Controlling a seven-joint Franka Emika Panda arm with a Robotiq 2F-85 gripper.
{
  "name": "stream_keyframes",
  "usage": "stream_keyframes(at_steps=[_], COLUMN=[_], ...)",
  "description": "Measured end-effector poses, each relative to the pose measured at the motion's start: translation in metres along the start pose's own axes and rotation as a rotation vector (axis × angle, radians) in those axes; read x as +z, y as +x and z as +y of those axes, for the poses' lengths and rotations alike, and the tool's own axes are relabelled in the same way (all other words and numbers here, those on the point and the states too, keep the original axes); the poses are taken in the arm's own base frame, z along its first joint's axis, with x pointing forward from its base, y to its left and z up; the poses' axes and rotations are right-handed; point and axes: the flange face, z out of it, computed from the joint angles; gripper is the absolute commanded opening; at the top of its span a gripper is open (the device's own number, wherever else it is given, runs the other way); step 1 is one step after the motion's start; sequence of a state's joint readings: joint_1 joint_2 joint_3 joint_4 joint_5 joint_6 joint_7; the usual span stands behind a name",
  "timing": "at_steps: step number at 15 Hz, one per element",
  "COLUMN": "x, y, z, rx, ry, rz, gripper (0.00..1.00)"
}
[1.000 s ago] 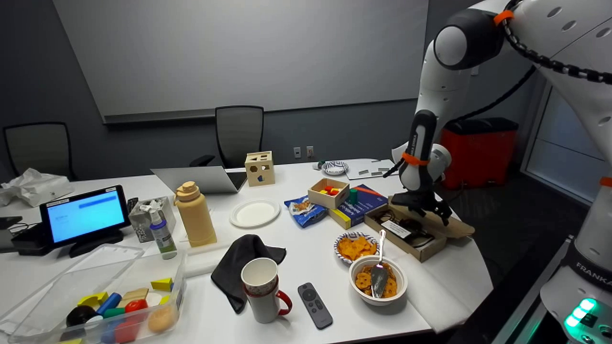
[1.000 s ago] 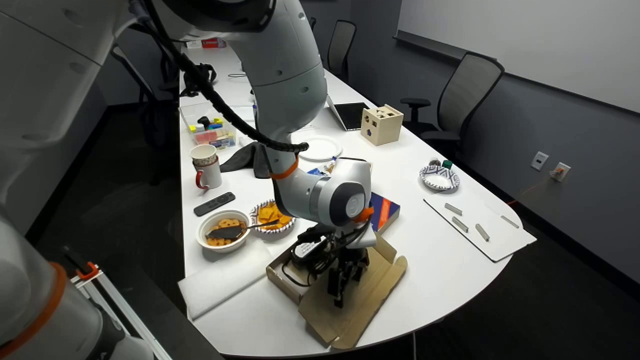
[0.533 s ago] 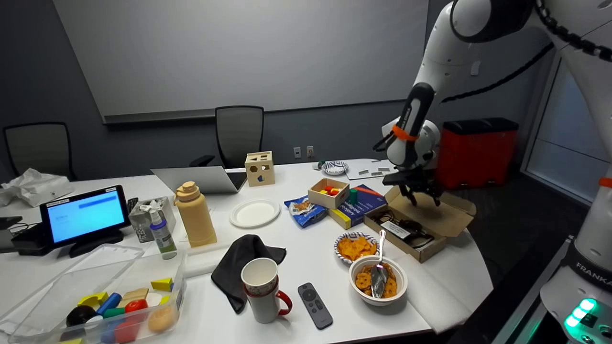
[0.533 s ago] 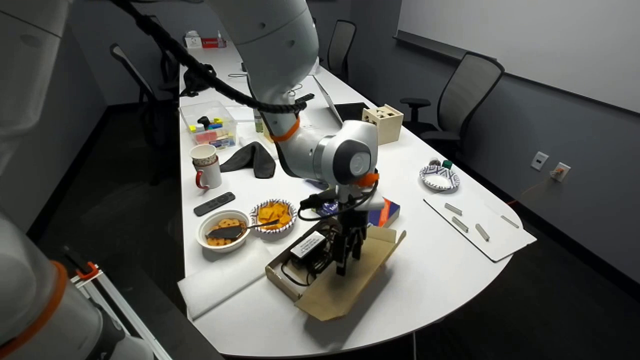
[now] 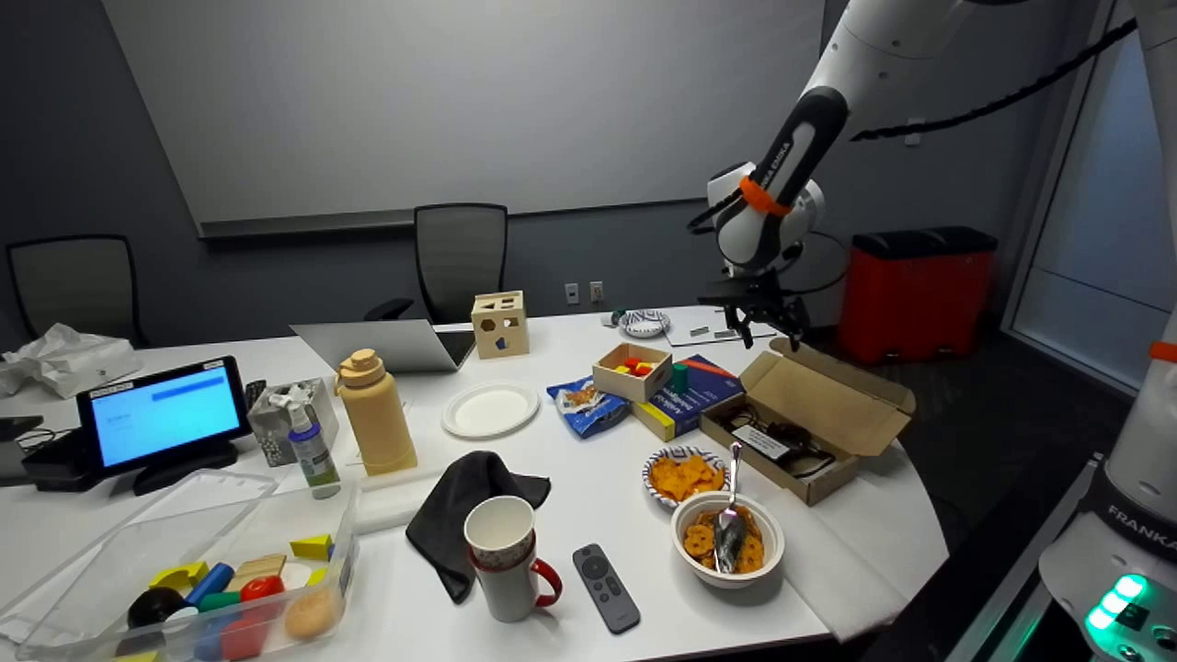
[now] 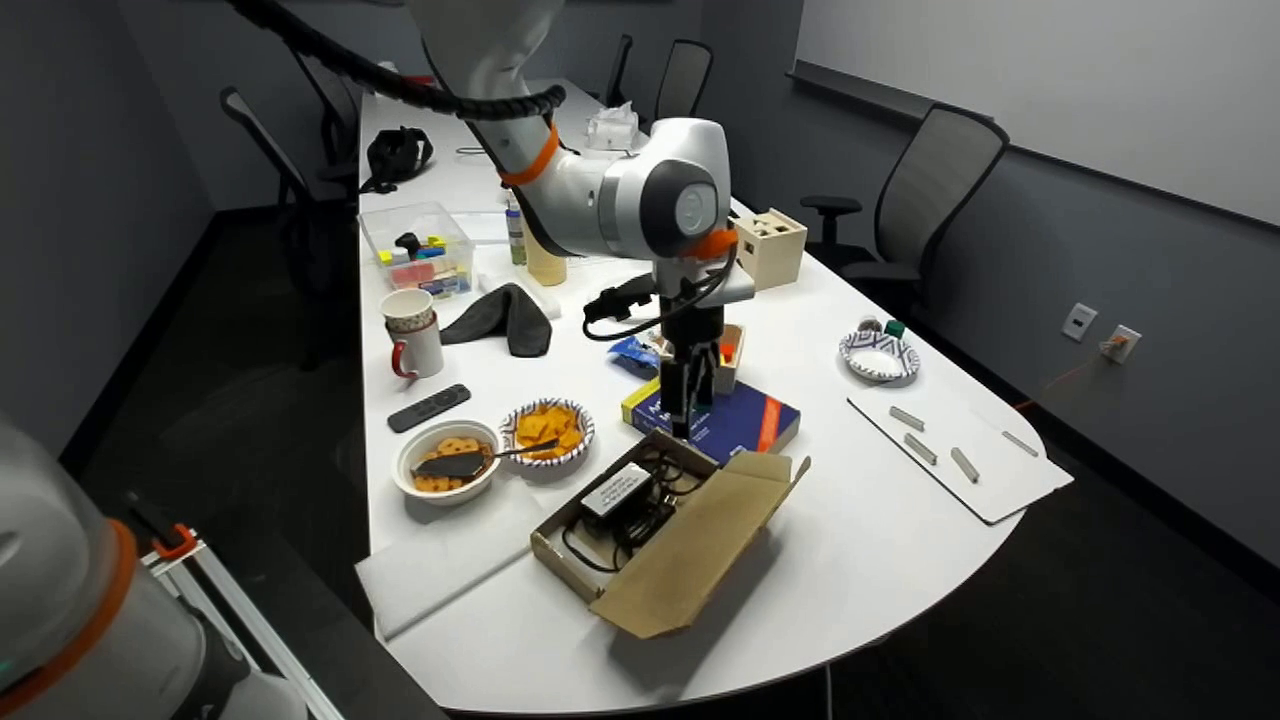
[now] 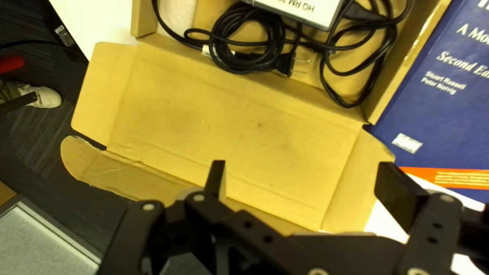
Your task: Open the cardboard box
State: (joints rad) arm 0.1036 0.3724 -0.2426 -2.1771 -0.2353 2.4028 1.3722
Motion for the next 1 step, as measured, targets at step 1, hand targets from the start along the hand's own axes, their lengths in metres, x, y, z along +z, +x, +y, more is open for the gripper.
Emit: stream_keyframes(at_steps=[1], x=[-0.0058], y=[-0.0032], z=[-0.0014], rx=[-0.008], ry=[0.011], rz=[0.0], gripper=[1.0])
